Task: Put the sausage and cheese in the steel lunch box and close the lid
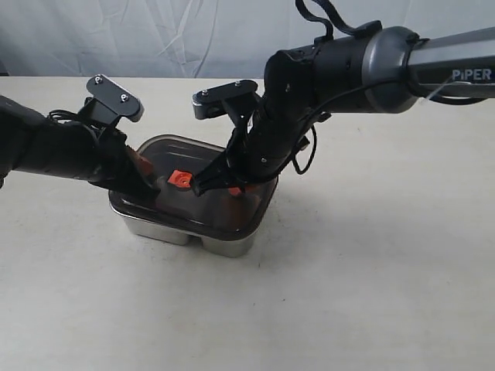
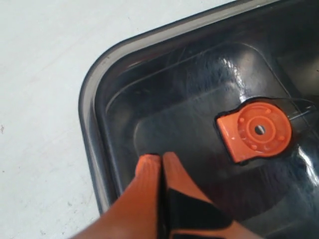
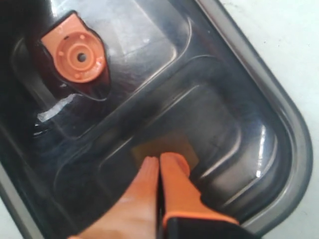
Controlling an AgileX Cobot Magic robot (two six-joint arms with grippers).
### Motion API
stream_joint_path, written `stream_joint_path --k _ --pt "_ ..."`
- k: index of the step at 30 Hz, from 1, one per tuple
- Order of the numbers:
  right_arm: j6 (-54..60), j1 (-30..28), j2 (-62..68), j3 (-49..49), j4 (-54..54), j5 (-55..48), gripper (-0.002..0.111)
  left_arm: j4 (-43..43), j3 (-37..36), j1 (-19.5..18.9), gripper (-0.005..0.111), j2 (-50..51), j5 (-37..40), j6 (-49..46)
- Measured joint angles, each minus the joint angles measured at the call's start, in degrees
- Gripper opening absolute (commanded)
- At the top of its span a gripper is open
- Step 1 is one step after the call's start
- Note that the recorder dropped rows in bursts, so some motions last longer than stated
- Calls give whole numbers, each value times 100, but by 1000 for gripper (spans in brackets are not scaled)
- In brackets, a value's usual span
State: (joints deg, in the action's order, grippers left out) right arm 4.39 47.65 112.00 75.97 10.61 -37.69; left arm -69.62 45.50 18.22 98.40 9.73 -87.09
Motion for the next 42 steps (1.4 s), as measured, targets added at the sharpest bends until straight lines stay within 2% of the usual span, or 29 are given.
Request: stream_joint_path --k 15,19,23,26,28,31,35,38,42 --pt "0 0 132 104 -19 -66 -1 44 22 0 0 -209 -10 0" --pt "-252 59 -238 -39 -647 42 -1 85 35 0 0 -1089 -10 0" --pt "-812 59 -1200 -78 -1585 -115 -1 85 56 0 0 -2406 -34 10" --pt "-900 59 -2252 -92 -1756 -530 -1 97 -22 0 0 -3751 -48 338" --pt "-911 59 -2935 -428 -1735 -483 -1 97 -343 0 0 -4721 -72 755" --pt "-935 59 -4230 -1813 -1415 339 -1 97 -1290 0 0 -6475 -76 1610" --pt "-1012 59 -5437 -3536 -646 1434 -1 34 -2458 0 0 -8016 11 2369" --pt "-1045 59 -5850 -4088 250 1431 -1 -48 -2727 0 0 -8500 79 2476" --pt "-1056 59 -5935 -4171 562 1349 -1 -48 -2738 0 0 -8656 79 2499"
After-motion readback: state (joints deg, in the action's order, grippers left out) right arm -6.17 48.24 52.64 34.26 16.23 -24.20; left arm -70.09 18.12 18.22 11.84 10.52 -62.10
